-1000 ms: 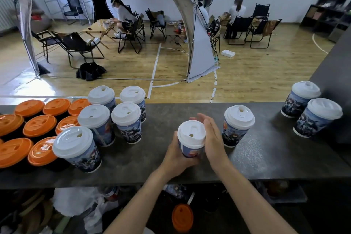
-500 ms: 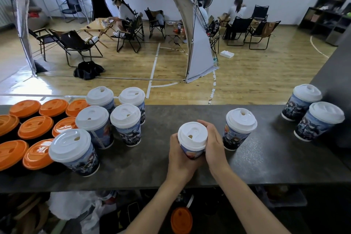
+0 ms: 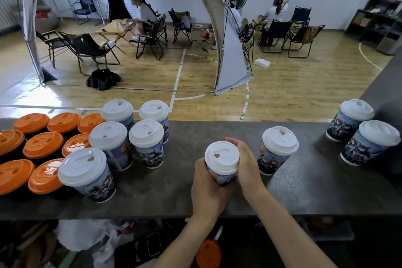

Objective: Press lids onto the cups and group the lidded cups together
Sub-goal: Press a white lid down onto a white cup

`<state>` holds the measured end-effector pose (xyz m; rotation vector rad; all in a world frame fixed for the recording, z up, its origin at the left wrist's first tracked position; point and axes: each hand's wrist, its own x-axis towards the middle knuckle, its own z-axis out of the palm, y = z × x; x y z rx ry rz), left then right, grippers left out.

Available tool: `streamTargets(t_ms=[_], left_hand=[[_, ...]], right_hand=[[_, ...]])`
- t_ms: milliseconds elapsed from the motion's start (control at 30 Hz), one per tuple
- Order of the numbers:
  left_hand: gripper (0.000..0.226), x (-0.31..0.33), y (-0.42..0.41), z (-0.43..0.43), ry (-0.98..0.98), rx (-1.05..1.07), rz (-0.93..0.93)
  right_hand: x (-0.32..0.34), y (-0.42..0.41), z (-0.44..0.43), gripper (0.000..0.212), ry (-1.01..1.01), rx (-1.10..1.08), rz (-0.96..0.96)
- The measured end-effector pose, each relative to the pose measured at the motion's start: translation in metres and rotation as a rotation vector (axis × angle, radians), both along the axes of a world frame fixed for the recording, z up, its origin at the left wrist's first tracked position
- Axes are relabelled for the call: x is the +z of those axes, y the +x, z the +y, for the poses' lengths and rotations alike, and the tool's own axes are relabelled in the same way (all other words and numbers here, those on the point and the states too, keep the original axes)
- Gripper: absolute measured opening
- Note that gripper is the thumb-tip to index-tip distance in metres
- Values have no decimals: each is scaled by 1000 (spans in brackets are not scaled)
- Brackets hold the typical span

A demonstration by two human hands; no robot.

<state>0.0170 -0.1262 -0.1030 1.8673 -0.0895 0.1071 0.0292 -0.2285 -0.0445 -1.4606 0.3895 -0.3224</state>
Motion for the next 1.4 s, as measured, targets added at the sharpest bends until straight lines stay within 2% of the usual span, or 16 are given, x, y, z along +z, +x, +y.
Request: streamTargets(t_ms=[100,300,400,633,733,867,1067,1233,1300,1400], left_hand=[[75,-8,12,5,0,-102,-2],[89,-13,41,22,-30,-335,-1],[92,-16,44,23,-37,-400,6],[84,0,5,0,-168,-70,-106],[81,-2,11,6,-130,-118,-91],[83,-8,29,23,-78,-297,-83],[88,-7,44,28,-74,-397,-7],[89,-4,37,26,-70,-333,-28],[91,-1,27,17,-114,-233,-67],[80,3,10,8,-143,-105,-56]], right_hand=[[1,-2,-1,34,-8,-30,3],[14,5,-7,31,19,85,40],[10,3,0,32,20,55,11],[2,2,10,33,6,-64,2],[0,-3,2,33,-20,-14,0],[6,-1,-15,28,-198,109,-1],[19,9,-9,30,-127,182,10],[9,4,4,28,81,17,68],[9,5,8,28,103,-27,58],[7,3,10,28,67,-67,48]])
